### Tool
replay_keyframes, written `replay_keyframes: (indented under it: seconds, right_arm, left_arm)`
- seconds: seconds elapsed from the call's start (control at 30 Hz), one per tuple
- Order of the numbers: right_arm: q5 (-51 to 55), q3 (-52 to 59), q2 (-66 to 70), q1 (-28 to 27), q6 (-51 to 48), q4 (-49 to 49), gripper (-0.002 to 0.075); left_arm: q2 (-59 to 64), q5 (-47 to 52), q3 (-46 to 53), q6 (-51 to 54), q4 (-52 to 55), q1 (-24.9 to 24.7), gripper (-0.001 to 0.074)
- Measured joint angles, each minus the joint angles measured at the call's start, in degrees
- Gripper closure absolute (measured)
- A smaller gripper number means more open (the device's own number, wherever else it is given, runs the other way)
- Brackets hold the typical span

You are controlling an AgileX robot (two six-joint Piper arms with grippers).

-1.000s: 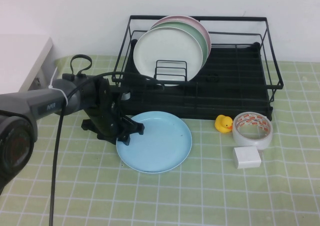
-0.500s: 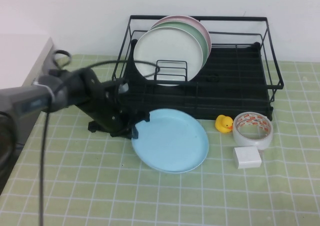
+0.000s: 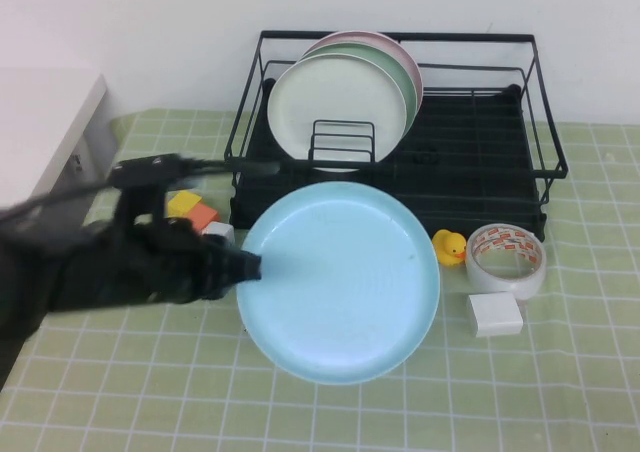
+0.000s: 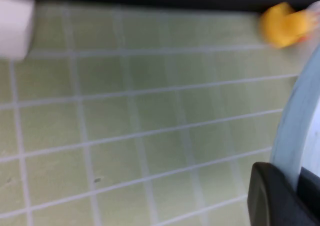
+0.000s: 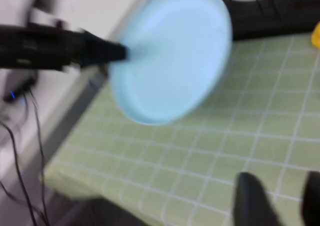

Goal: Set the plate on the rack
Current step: Pick up the plate from the table, then hand over the plate

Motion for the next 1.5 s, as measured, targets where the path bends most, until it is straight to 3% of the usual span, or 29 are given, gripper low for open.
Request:
replay_keyframes:
  seconds: [0.1,0.23,0.4,0.53,0.77,1.07,1.17,1.37,1.5]
  right_arm:
    - [1.21,-4.77,10.6,0.0,-7.03,1.16,0.0352]
    - [6.58,-13.18,24.38,0.0,-21.23,5.79,0.0244]
    - [14.62,-25.89,39.3,0.4,-37.69,14.11,0.0222]
    - [16.3,-34.71,48.97,3.8,-42.97,14.95,0.0221]
    - [15.95,-47.74,61.8,14.56,-44.07,12.04,0.0219]
    - [16.24,-52.03,74.9,23.62,-43.59,7.7,0.022]
    - [16.24,-52.05,77.12,24.78,-43.59,7.28,0.026]
    - [13.64,-52.7,78.0,25.19,-43.81,7.23,0.0566]
    - [12.08,-54.56,78.12,25.19,-44.07,6.82,0.0568]
  left_arm:
    - [-7.97,-1.16,7.88,20.62,-15.8,0.0,0.0732]
    - [-17.35,-1.14,14.21,34.61,-22.06,0.0,0.0732]
    - [-23.86,2.6,16.24,39.65,-23.46,0.0,0.0732]
    - [-24.84,4.43,16.24,40.45,-23.46,0.0,0.0732]
    - [-24.84,4.68,16.24,41.75,-23.46,0.0,0.0732]
    - [-24.84,4.31,16.24,43.96,-23.46,0.0,0.0732]
    - [-24.84,4.03,16.24,45.33,-23.46,0.0,0.0732]
    - [-24.84,1.88,16.24,46.58,-23.46,0.0,0.0731]
    - [-25.04,1.1,16.24,44.9,-23.55,0.0,0.0714]
